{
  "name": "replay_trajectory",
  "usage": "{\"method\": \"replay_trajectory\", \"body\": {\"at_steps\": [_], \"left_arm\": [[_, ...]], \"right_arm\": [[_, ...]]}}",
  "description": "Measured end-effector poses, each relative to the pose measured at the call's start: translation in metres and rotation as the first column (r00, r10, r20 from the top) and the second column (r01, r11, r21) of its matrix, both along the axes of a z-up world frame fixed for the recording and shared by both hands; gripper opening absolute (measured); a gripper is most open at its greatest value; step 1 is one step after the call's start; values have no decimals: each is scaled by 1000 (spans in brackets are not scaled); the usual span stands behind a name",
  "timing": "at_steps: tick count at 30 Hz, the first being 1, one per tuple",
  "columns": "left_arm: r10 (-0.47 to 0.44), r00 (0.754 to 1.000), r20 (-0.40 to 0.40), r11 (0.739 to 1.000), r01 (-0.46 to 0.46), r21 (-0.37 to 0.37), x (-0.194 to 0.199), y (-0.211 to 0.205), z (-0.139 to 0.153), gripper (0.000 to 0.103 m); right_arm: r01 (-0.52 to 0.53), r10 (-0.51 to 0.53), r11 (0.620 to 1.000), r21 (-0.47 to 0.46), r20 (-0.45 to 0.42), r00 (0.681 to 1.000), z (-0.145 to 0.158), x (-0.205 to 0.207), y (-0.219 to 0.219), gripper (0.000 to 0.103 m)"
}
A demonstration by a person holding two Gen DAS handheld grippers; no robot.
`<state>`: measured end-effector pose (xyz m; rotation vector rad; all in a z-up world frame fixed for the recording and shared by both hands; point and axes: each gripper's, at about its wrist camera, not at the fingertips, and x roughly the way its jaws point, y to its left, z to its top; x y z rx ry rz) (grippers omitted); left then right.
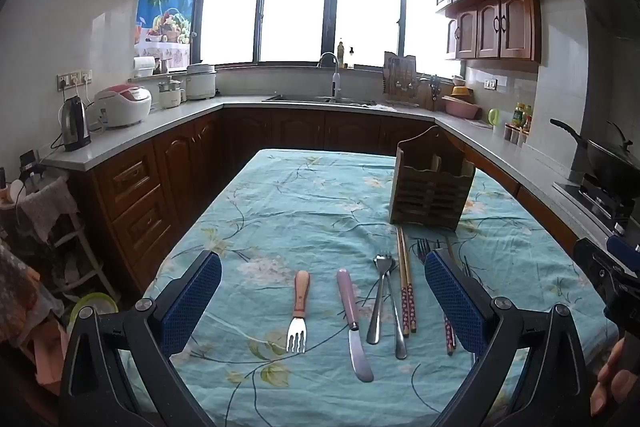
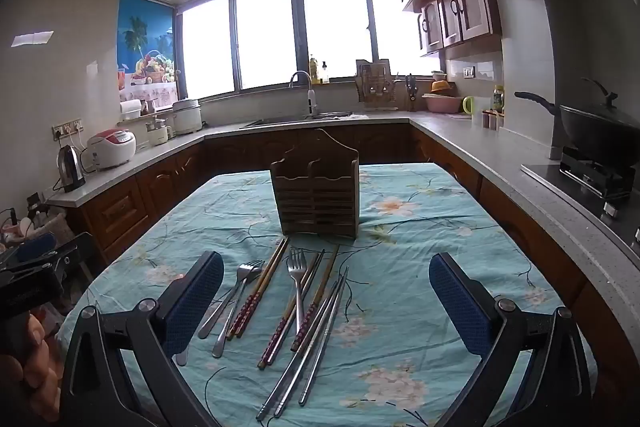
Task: Organize utensils
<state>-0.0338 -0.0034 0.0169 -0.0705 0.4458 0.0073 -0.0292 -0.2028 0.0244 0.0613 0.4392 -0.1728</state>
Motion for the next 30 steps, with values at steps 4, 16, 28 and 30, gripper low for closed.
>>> {"method": "replay_trajectory", "body": {"at_steps": [4,16,28,30], "left_arm": [[-1,1000,-2,1000,1,-2,1,0,-1,102],[-1,1000,-9,1000,1,-6,4,-1,-5,102],[-3,1000,-31,1000,2,-17,10,1,-10,102],[-3,999,-39,1000,2,-19,13,1,-11,102]], "right_arm": [[1,-1,1000,-2,1,1000,-1,1,1,103],[1,-1,1000,-3,-3,1000,9,-2,1,103],[-4,4,1000,1,-15,1000,-2,7,3,103],[-6,7,1000,6,-22,1000,-2,8,1,103]]}}
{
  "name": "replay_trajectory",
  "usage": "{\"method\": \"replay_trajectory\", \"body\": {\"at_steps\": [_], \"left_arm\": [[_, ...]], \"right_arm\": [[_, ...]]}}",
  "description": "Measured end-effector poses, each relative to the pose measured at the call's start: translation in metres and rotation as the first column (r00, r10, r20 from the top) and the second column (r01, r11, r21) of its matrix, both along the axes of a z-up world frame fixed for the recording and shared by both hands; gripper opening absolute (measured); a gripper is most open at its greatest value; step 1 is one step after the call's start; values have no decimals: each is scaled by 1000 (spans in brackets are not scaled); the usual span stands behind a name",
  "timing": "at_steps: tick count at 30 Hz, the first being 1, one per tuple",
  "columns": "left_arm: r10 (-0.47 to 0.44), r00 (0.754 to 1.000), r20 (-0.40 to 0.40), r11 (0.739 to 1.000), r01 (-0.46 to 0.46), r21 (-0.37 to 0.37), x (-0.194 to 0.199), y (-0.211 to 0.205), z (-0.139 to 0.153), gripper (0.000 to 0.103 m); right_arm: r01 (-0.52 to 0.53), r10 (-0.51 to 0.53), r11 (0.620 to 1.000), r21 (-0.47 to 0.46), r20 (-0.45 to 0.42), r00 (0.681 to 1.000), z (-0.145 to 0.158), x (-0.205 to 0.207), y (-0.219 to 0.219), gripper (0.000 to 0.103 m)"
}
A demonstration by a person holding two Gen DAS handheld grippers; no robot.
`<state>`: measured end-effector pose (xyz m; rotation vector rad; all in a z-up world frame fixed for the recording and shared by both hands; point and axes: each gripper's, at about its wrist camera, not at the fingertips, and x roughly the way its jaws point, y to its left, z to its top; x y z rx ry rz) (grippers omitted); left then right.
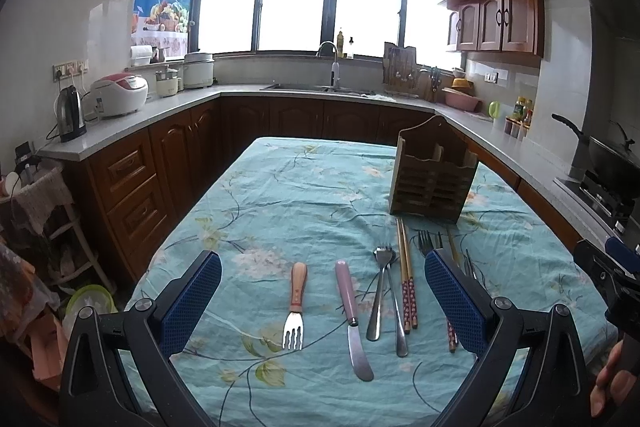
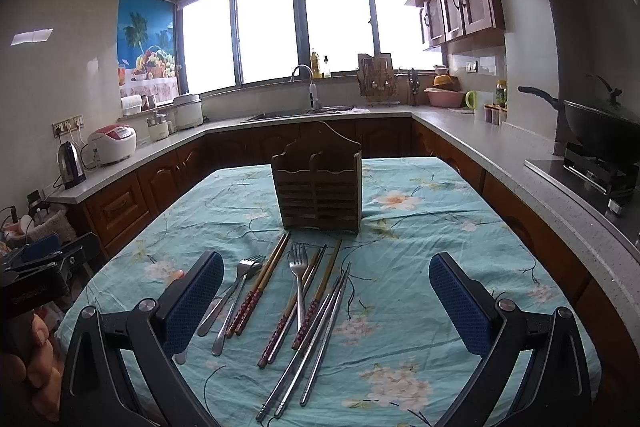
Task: Organize utensils
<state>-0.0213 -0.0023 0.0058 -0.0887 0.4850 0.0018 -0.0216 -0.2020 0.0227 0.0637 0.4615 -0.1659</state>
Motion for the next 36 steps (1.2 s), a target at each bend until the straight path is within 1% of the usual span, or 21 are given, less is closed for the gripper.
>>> {"method": "replay_trajectory", "body": {"at_steps": [5,8,12,13,15,17,20,23,26,27,29,31,33,36], "left_arm": [[-12,999,-37,1000,11,-11,10,2,-4,102],[-31,997,-67,999,30,-15,20,2,-6,102],[-57,993,-107,998,57,-10,34,0,-8,102],[-63,991,-116,998,62,-10,38,0,-8,102],[-72,988,-135,997,72,-11,46,-1,-8,102],[-79,986,-150,997,77,-15,53,-1,-9,102],[-87,982,-169,996,85,-20,66,-1,-11,102],[-101,976,-192,995,98,-24,80,-2,-13,101],[-116,969,-220,993,114,-23,98,-7,-16,95],[-119,967,-227,993,117,-22,103,-8,-17,94],[-126,961,-248,992,125,-21,116,-10,-20,87],[-141,953,-268,990,139,-27,127,-12,-23,83],[-154,946,-286,988,152,-31,138,-15,-25,82],[-176,932,-318,984,175,-32,154,-21,-29,80]], "right_arm": [[4,-4,1000,11,-30,1000,-7,4,-2,103],[10,-9,1000,12,-73,997,-10,8,-5,103],[15,-14,1000,11,-92,996,-16,15,-11,102],[17,-16,1000,9,-111,994,-17,18,-13,102],[18,-18,1000,6,-105,994,-20,21,-16,102],[24,-22,1000,9,-124,992,-24,26,-19,102],[32,-28,999,16,-163,986,-29,33,-23,101],[35,-27,999,41,-176,984,-35,42,-27,99],[39,-20,995,92,-198,980,-44,55,-34,92],[40,-18,994,102,-209,978,-47,58,-36,89],[46,-18,993,113,-234,972,-53,68,-41,83],[47,-16,992,117,-252,968,-60,78,-45,76],[50,-6,987,152,-275,961,-66,88,-49,72],[51,8,982,181,-310,951,-75,101,-53,64]]}}
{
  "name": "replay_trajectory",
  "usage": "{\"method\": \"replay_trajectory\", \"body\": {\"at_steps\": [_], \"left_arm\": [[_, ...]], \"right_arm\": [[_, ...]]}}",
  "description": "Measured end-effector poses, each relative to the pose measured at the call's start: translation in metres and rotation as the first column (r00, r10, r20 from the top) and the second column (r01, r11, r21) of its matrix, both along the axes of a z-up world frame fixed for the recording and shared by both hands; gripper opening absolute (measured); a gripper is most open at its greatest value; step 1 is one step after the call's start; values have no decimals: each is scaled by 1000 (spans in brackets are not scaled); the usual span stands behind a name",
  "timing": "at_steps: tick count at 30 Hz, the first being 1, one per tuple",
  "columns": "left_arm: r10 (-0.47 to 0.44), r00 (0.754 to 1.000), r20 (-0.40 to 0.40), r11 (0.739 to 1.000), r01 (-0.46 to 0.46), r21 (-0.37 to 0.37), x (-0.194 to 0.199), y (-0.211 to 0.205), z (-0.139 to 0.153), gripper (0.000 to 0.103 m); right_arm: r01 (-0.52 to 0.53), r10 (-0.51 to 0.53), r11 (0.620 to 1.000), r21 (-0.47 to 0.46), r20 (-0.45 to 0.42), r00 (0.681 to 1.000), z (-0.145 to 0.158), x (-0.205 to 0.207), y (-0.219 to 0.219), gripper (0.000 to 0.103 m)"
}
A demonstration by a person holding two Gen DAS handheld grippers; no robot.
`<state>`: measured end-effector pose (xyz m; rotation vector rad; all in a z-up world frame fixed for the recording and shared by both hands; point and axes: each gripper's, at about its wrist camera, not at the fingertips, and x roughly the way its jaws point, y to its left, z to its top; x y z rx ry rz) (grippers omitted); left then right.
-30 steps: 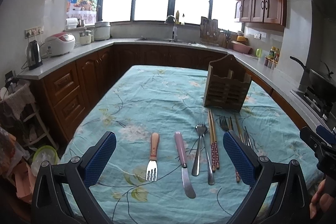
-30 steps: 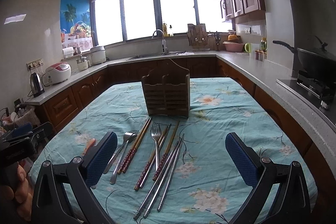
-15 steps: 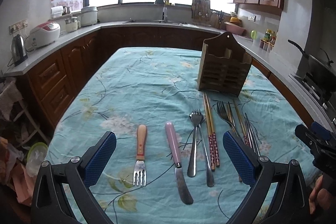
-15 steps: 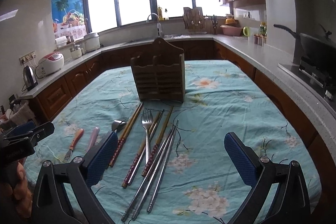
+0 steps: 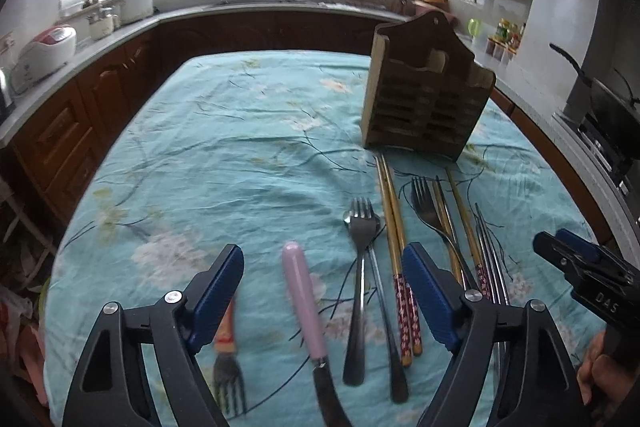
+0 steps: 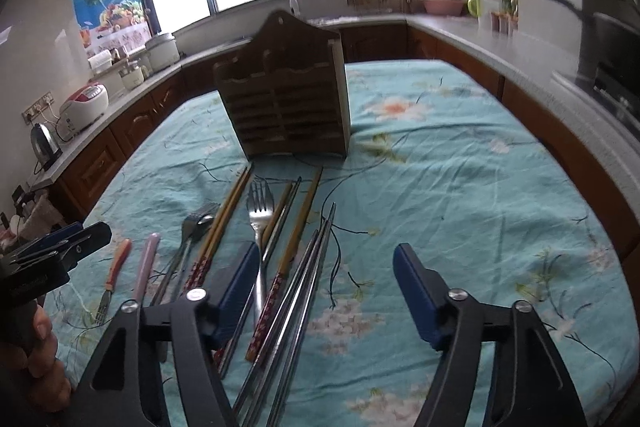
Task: Organize utensils
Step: 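Grasp the red-handled fork with the left tool while the right tool grasps a thin metal chopstick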
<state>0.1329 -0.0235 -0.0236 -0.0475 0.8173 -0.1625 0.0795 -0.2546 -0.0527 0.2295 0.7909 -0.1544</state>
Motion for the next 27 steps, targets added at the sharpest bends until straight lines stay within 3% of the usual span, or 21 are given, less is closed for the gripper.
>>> {"method": "replay_trajectory", "body": {"at_steps": [2,7,10,15,17,21,27], "left_arm": [[-14,1000,-19,1000,15,7,12,-5,-4,78],[-39,997,-71,999,42,29,43,-17,-17,72],[-54,992,-110,998,57,24,60,-23,-26,70],[-67,986,-152,997,71,22,84,-27,-42,65],[-69,983,-171,997,74,22,93,-28,-47,57],[-77,977,-201,997,81,11,105,-28,-56,53],[-102,968,-231,995,98,-30,115,-28,-65,50]], "right_arm": [[-3,3,1000,13,-23,1000,-6,9,-2,60],[-4,7,999,34,-84,996,-21,32,-11,39],[1,6,998,58,-129,992,-31,45,-19,33],[-17,27,998,60,-170,985,-40,62,-18,29],[-24,34,998,52,-196,980,-45,68,-17,25],[-28,32,999,20,-221,975,-49,75,-17,17],[-56,44,998,-38,-265,963,-52,90,-14,16]]}}
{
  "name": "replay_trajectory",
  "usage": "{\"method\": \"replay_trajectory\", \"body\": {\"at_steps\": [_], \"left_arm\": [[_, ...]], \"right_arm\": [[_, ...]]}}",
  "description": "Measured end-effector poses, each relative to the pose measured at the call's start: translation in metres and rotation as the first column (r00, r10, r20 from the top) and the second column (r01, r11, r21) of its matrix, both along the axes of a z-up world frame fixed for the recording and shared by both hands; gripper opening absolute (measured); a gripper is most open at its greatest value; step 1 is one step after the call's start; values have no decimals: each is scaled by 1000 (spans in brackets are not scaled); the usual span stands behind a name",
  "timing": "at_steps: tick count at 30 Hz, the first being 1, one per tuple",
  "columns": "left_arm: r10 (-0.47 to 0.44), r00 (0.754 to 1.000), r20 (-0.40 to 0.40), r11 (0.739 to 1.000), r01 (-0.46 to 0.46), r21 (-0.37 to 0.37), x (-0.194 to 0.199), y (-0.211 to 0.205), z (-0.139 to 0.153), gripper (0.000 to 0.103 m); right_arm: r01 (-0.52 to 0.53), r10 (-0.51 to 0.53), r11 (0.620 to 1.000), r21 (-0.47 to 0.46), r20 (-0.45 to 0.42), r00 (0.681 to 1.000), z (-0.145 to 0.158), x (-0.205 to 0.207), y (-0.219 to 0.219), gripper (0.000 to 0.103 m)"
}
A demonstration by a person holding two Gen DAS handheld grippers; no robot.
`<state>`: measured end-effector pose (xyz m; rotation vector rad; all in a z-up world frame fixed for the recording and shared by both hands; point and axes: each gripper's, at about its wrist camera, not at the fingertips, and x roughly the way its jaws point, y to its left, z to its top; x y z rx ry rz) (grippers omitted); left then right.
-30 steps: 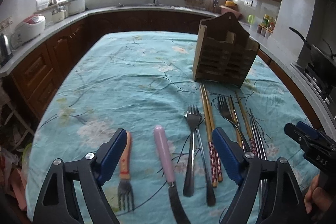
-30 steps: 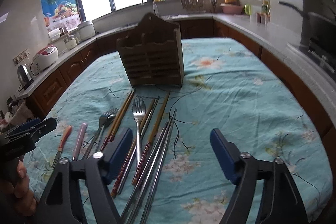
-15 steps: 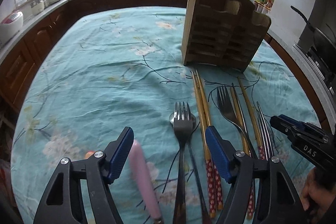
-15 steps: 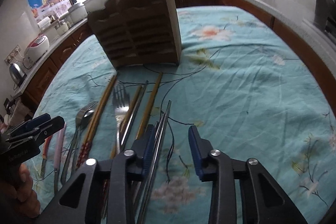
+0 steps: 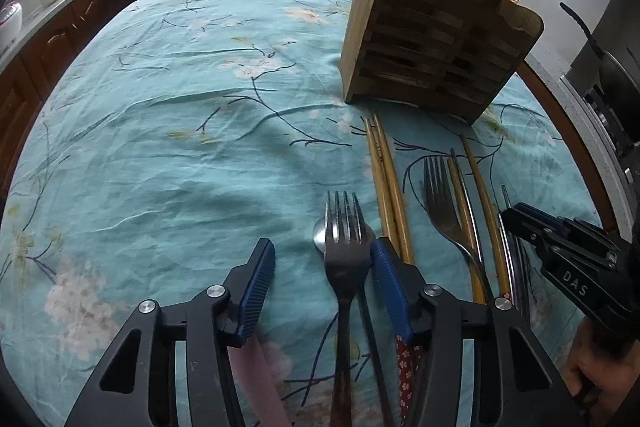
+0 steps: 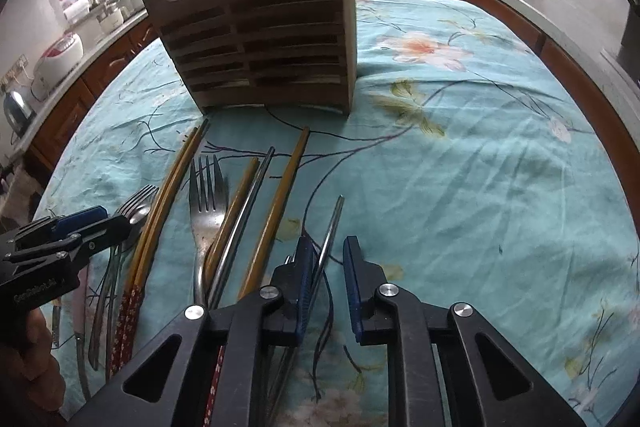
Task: Organize utensils
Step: 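Grasp the red-handled fork with the left tool while the right tool grasps a thin metal chopstick, then lift the fork and metal chopstick with both tools toward the wooden caddy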
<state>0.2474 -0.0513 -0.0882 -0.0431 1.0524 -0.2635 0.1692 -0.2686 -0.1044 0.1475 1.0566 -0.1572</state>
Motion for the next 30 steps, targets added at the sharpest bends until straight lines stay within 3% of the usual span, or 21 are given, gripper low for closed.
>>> {"method": "replay_trajectory", "body": {"at_steps": [3,5,7,10,30], "left_arm": [[-21,1000,-7,1000,21,-15,3,-2,-2,42],[-40,999,-19,998,39,-46,2,-1,-1,30],[-40,999,-17,998,39,-38,2,-1,1,29],[-41,999,-5,998,40,-49,-2,2,5,22],[19,987,157,990,3,-138,-77,46,91,22]], "right_arm": [[-9,9,1000,-6,-10,1000,0,5,-1,16],[-14,14,1000,-8,-13,1000,0,7,-1,16],[-11,11,1000,4,-7,1000,0,5,-4,8],[-1,0,998,60,10,1000,0,3,-8,6],[-26,0,992,120,211,977,76,-37,-8,4]]}}
